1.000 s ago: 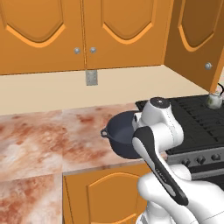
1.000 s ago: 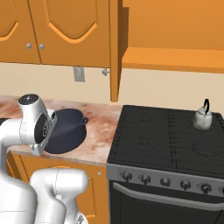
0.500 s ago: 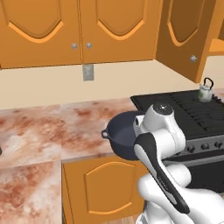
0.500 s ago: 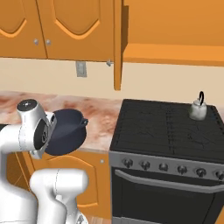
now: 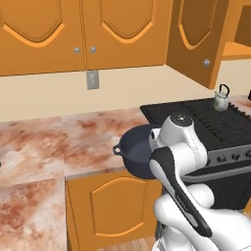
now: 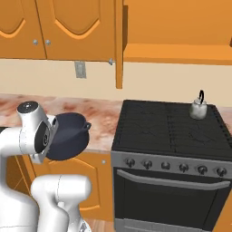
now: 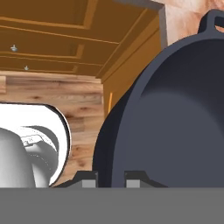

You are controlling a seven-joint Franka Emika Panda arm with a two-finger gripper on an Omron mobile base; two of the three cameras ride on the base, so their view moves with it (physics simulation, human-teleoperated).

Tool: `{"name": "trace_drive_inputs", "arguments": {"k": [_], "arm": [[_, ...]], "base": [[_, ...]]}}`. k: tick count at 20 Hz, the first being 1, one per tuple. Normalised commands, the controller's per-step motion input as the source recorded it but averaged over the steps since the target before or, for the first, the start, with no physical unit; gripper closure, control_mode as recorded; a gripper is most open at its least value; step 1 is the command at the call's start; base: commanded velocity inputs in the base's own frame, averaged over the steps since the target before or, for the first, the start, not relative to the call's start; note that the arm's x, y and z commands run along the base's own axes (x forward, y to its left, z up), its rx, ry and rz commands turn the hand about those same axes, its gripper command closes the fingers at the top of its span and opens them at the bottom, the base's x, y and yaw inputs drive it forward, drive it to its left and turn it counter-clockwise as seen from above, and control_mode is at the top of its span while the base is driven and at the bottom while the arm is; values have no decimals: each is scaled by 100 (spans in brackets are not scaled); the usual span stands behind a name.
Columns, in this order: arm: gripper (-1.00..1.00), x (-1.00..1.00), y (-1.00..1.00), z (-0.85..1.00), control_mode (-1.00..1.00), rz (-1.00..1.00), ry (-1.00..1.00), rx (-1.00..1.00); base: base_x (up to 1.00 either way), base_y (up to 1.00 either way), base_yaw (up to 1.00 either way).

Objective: Pick the kettle from the cabinet and place it on a stove burner. Then pick the pot from the counter and place it on another stove burner. Finally, turn both burners on.

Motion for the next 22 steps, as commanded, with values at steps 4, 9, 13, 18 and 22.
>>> {"name": "trace_drive_inputs", "arguments": {"k": [4,9,13,18,22], "arm": [[100,0,0,0,100,0,0,0],[100,0,0,0,100,0,0,0],[100,0,0,0,100,0,0,0],[100,0,0,0,100,0,0,0],[100,0,0,0,100,0,0,0]], "base": [[-25,-16,-13],[-15,-16,-15],[-3,-23,-14],[0,-34,-10],[0,-43,-7]]}}
